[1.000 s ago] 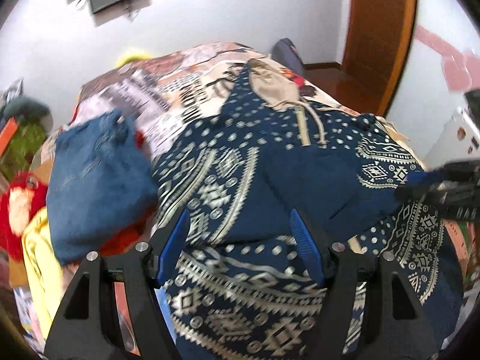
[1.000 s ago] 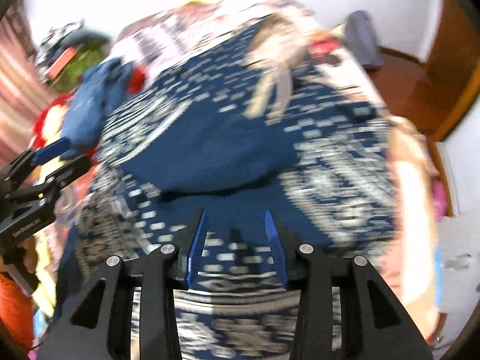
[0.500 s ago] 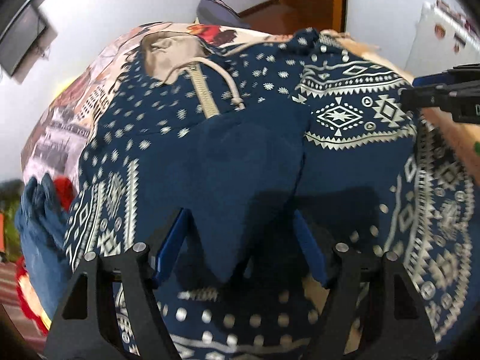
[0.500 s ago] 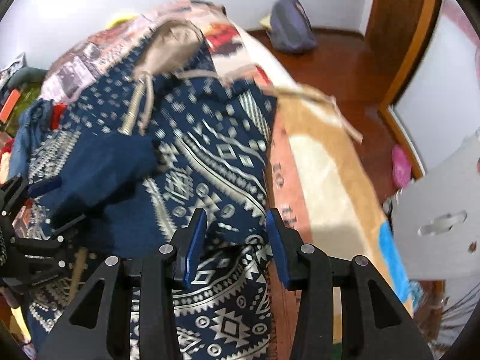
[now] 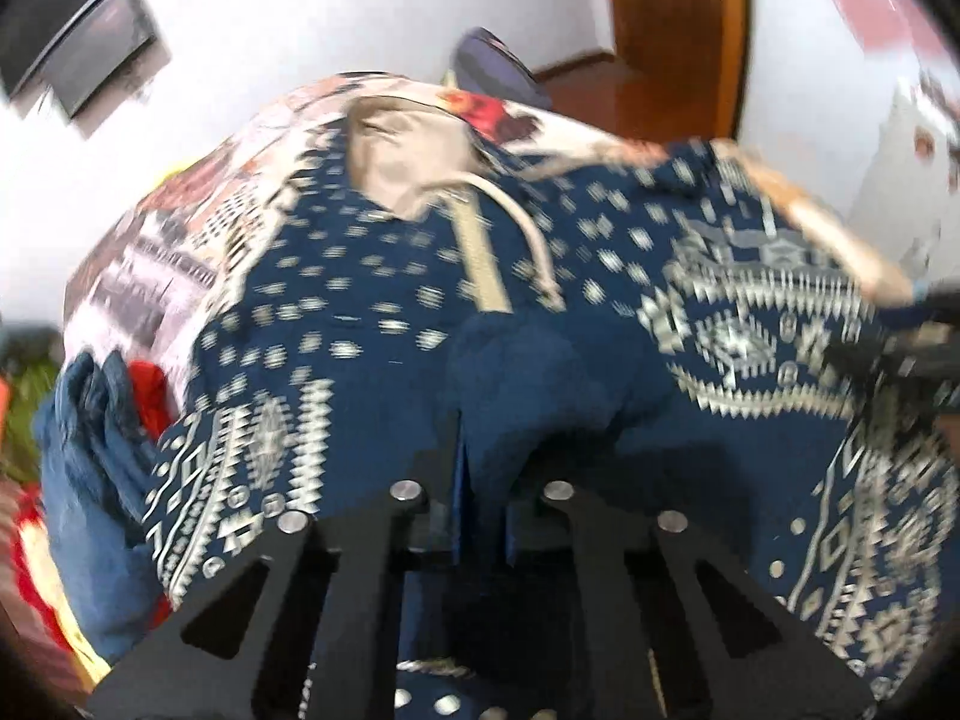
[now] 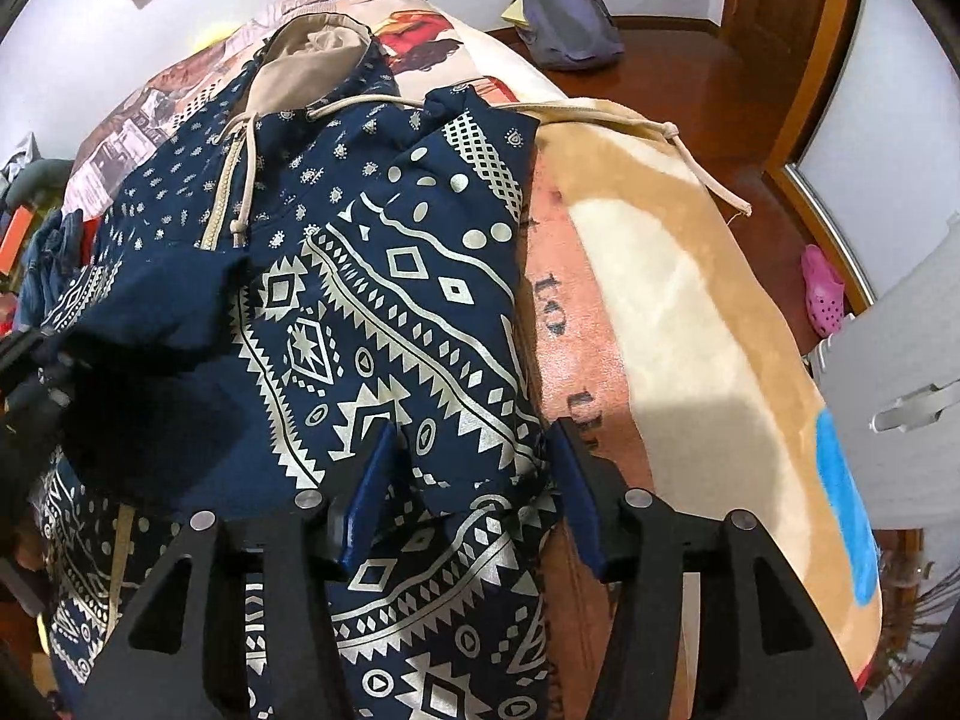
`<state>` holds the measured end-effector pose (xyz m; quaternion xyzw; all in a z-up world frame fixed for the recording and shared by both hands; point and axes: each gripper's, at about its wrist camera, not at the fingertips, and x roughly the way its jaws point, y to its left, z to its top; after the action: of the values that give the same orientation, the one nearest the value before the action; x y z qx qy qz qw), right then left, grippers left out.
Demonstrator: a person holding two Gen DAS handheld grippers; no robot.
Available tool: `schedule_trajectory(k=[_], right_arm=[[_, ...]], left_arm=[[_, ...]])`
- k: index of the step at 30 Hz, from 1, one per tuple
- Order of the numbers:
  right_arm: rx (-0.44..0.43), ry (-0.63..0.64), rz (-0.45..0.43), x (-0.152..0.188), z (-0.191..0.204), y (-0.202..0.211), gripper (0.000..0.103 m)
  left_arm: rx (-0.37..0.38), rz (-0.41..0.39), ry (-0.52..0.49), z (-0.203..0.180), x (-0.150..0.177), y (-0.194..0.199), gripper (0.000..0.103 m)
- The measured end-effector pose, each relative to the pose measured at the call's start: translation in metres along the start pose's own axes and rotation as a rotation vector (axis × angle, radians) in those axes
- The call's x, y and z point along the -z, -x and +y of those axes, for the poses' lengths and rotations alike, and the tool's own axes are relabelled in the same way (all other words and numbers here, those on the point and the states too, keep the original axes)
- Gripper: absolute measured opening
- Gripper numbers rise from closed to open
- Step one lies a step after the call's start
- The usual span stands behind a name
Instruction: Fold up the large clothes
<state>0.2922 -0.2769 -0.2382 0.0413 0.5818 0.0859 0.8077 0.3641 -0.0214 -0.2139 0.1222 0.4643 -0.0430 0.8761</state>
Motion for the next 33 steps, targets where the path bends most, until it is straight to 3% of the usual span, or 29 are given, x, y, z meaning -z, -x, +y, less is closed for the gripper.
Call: schedule_trajectory(k=[7,14,18,21,26,30,33], right_arm=[[0.021,0.002,-0.007,0.000,0.002,-0.002,0.049],[0.013,-0.012,-0.007,0.000,0.001,-0.002,0.052],[0.022,-0.002,-0.010,0.001,0.003,-0.003,0.053],[0.036,0.019,-0.014,0.001,0.006,-0.004,0.053],[0.081,0.065,-0.022,0.003,0.013,-0.006,0.054],[0.102,0.076,-0.025,0.003,0.016,-0.007,0.054],[0.103,0.071,-0.022,0.002,0.015,-0.007,0.055]], left_arm=[[0.065,-0.083,0.235,0.080,0.013,0.047,0.008],[0.107,-0.024,0.365,0.122,0.062,0.046,0.009],[0.131,0.015,0.451,0.138,0.092,0.040,0.020],[0.206,0.035,0.572,0.159,0.114,0.034,0.030],[0.366,0.040,0.771,0.188,0.144,0.027,0.032],[0.379,0.026,0.801,0.194,0.155,0.032,0.032],[0.300,0.046,0.721,0.185,0.151,0.037,0.032]])
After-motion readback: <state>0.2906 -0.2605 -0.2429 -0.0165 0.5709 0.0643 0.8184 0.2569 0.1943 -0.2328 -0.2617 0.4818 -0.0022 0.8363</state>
